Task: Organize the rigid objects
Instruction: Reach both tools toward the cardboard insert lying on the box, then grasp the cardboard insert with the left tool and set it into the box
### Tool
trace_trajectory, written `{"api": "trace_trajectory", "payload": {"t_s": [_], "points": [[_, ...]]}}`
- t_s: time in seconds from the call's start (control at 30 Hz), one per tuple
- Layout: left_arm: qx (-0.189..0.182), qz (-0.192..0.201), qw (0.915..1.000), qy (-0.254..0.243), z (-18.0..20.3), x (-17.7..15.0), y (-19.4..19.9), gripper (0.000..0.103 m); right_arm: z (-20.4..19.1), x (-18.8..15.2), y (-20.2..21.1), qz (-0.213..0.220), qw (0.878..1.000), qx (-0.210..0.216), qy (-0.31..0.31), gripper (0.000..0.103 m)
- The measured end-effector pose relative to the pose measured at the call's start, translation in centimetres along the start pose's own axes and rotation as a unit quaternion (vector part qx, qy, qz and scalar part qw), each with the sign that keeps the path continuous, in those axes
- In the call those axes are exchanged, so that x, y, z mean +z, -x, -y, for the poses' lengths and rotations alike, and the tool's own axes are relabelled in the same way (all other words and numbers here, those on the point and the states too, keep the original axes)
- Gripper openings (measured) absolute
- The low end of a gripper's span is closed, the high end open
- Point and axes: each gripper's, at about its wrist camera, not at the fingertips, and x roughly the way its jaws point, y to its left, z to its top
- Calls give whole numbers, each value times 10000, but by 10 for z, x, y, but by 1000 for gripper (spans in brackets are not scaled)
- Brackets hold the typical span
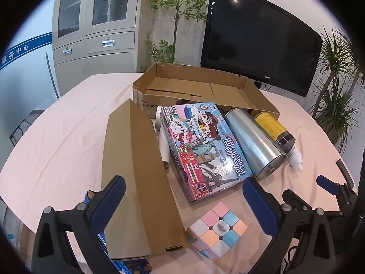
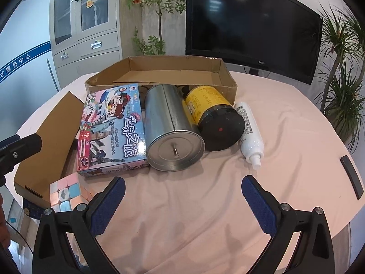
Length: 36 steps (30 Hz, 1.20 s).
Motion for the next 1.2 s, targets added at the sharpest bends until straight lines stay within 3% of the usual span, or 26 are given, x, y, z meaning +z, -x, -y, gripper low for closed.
{"api": "trace_trajectory", "payload": {"t_s": [0.47,0.57,0.67,0.83,0.9,0.97,1.0,1.07,1.13,1.2], "points": [[-157,-190,9995,214,-25,-2,3,102,-23,2,3,38,9995,180,242,103],[-309,-269,9985,372,-43,0,6,102,-34,4,10,180,9981,487,330,103],[-566,-488,9956,560,-68,2,3,102,-51,8,24,404,9918,1071,561,103],[-1171,-1072,9816,1065,-106,0,-24,101,-117,14,45,386,9626,2320,1343,102],[-1392,-1119,9767,1191,-112,2,-32,98,-143,15,43,217,9552,2511,1550,102],[-1765,-1427,9638,1400,-115,2,-46,91,-166,16,34,-54,9495,2684,1623,100],[-1723,-1391,9649,1412,-116,3,-46,90,-178,17,27,-247,9471,2754,1628,100],[-1809,-1436,9630,1387,-115,7,-50,86,-192,18,15,-502,9468,2732,1626,92],[-2025,-1565,9560,1432,-115,11,-55,83,-199,20,5,-710,9450,2786,1561,75],[-2199,-1690,9502,1420,-114,12,-63,69,-204,25,-3,-886,9427,2856,1481,72]]}}
